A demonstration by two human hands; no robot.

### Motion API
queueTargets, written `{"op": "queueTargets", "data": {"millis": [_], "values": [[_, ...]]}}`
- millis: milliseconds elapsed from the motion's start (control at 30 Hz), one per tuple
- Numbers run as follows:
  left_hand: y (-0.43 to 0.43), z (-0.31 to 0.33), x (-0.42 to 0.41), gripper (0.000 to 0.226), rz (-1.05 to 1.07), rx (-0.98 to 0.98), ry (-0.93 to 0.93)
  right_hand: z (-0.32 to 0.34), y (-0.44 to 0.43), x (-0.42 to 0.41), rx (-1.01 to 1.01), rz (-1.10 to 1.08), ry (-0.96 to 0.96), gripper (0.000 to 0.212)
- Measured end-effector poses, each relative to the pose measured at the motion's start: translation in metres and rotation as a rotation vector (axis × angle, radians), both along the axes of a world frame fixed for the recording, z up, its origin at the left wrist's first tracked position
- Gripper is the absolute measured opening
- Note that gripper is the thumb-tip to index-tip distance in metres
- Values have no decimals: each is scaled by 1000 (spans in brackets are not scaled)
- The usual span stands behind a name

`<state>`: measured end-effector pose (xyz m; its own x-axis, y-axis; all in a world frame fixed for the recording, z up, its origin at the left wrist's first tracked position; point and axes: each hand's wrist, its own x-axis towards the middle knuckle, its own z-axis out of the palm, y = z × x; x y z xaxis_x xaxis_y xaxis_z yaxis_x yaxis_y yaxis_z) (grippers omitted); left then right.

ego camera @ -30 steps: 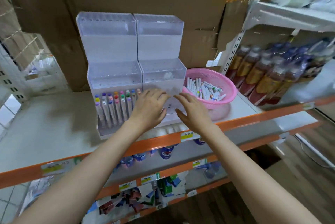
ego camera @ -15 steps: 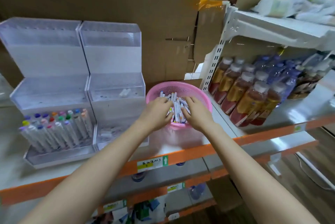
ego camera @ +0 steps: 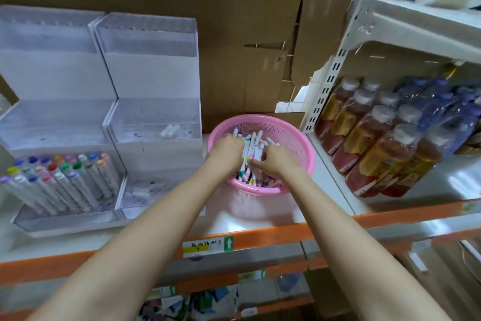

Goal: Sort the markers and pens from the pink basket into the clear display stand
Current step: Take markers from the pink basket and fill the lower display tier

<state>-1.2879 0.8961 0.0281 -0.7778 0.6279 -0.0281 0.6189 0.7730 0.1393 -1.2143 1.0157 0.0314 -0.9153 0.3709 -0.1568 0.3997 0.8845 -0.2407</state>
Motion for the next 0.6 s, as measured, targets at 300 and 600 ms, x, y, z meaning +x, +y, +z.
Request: {"op": "queueTargets", "data": {"millis": [300,600], "values": [[2,1,-4,45,-26,330,-84,0,3,0,-138,-87,70,26],[-3,7,-5,57,108,578,-291,-3,7,-2,-304,-165,288,35]]}}
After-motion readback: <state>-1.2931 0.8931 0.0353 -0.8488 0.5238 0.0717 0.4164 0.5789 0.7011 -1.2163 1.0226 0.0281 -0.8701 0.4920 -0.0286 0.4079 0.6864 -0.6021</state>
